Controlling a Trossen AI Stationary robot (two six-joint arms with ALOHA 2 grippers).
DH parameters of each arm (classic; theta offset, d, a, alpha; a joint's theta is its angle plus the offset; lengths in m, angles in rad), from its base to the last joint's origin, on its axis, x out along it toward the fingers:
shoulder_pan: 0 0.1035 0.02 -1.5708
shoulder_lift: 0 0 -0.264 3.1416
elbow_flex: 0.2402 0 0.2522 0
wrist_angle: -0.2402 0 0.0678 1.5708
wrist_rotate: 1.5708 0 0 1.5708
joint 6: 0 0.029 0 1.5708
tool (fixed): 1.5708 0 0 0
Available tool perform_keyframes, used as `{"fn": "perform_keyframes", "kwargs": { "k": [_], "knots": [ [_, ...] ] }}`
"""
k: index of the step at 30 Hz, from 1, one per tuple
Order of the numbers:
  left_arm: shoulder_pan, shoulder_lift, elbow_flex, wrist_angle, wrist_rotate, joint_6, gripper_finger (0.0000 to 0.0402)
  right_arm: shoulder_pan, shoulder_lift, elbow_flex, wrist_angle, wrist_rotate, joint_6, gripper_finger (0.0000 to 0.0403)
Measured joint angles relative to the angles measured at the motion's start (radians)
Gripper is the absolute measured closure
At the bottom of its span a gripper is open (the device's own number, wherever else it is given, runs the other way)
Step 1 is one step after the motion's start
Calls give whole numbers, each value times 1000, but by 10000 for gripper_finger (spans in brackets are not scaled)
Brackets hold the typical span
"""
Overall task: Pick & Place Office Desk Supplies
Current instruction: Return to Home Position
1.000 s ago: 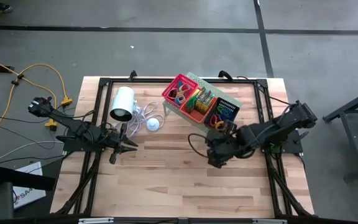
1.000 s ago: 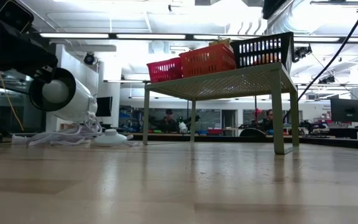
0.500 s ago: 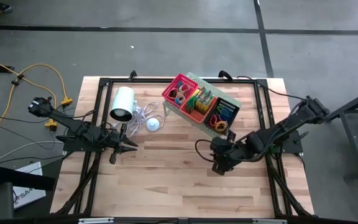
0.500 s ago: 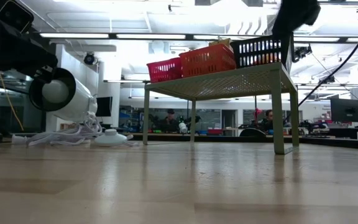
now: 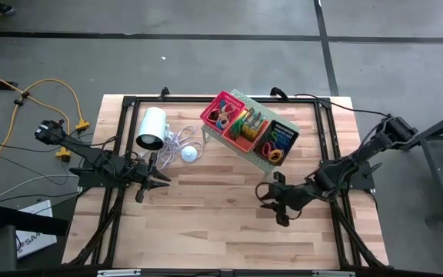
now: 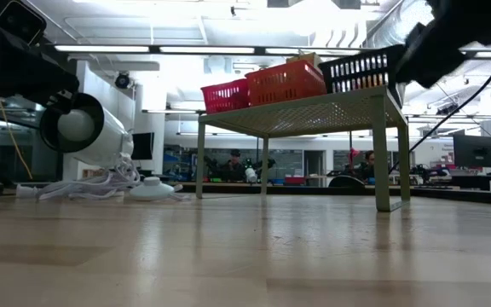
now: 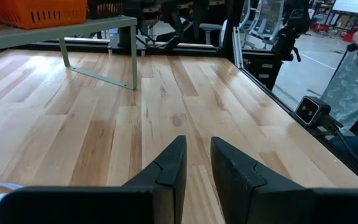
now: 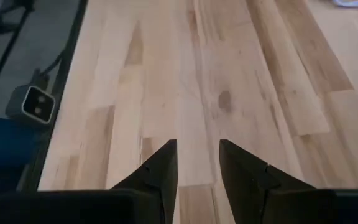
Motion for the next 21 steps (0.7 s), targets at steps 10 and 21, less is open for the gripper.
{"fn": "perform_keyframes", "kwargs": {
  "k": [10, 21],
  "knots": [
    [0, 0, 0, 0, 0, 0, 332, 46, -65, -68, 27, 5, -53, 296],
    [0, 0, 0, 0, 0, 0, 332, 60, -70, -68, -7, -1, -24, 296]
  ]
}}
